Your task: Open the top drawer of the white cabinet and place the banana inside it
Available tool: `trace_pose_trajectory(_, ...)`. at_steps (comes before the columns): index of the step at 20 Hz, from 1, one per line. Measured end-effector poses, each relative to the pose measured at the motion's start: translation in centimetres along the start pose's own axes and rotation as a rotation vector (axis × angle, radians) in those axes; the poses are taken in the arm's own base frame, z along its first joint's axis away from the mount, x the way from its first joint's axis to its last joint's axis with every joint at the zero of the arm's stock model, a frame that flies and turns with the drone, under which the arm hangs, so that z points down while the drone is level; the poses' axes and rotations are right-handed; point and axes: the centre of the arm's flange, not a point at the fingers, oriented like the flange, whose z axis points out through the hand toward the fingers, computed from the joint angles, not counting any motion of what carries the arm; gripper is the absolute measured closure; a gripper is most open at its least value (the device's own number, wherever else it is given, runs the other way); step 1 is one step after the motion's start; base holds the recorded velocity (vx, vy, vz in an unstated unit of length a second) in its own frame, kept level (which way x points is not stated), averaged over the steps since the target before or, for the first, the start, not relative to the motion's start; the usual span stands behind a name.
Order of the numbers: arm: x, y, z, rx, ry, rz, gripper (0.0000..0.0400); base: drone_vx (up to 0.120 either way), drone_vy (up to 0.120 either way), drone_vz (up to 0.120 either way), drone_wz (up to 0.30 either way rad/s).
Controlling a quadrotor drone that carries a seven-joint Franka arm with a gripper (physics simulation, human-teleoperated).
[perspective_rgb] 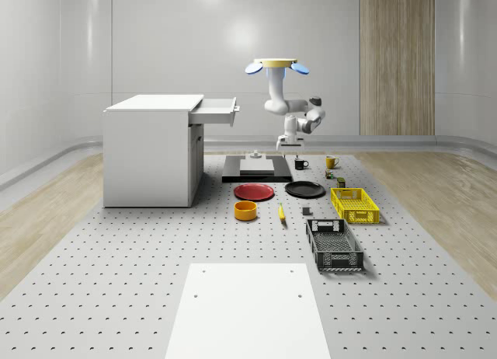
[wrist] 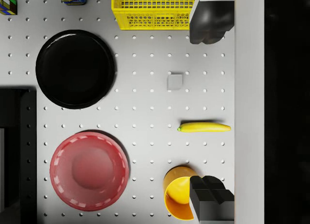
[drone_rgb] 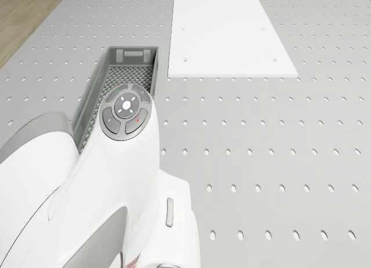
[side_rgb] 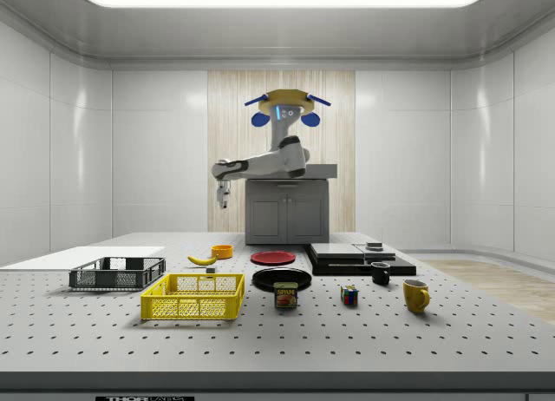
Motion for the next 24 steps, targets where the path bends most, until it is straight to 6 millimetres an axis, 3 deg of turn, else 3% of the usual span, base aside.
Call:
trace_pose_trajectory(9, 0.00, 0.00, 0.00, 0.000, 0.000, 0.000, 0.0000, 0.013, -0.031, -0.120, 0.000)
trace_pose_trajectory(24, 0.00, 0.00, 0.00, 0.000, 0.000, 0.000, 0.0000, 0.120, 0.013, -0.120, 0.000)
